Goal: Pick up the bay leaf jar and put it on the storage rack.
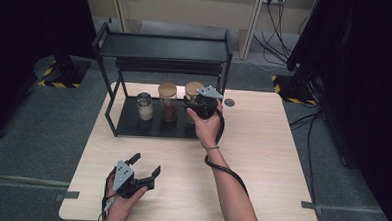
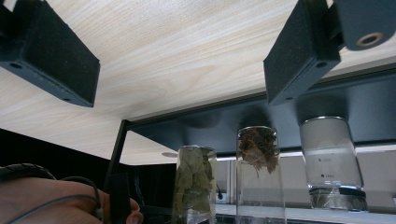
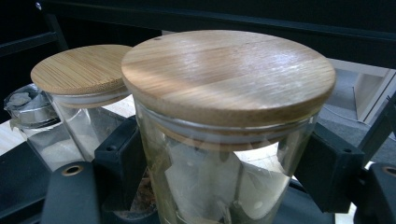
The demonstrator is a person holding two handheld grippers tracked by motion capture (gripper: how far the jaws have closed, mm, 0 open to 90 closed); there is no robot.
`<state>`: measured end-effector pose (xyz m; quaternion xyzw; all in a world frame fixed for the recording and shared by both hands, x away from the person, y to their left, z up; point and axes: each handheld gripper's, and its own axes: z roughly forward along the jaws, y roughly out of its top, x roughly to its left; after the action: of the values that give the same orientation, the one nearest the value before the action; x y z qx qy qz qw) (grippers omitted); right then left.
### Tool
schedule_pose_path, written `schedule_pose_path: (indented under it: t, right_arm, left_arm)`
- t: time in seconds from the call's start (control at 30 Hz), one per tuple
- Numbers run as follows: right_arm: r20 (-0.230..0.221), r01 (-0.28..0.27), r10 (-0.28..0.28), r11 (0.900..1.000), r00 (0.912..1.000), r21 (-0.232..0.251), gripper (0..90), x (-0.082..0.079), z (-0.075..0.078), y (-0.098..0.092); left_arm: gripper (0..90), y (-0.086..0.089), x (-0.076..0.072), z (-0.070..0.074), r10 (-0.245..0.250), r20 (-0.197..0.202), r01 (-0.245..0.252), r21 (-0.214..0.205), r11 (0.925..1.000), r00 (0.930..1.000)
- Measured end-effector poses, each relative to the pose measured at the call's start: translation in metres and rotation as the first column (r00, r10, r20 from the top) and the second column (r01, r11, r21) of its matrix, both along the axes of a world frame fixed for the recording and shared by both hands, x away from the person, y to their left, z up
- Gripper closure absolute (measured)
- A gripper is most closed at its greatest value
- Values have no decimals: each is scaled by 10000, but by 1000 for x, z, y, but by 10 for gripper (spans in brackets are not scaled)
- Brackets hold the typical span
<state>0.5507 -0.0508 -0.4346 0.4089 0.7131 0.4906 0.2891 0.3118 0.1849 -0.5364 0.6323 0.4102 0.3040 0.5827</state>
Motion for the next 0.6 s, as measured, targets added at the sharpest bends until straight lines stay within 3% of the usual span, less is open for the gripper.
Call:
schedule_pose_path:
  t: [0.6]
  right_arm:
    - [-125, 245, -245, 9997, 9996, -27, 254, 11, -6, 5]
  left_arm:
    - [103, 0, 0, 0, -27, 21, 27, -29, 10000, 10000]
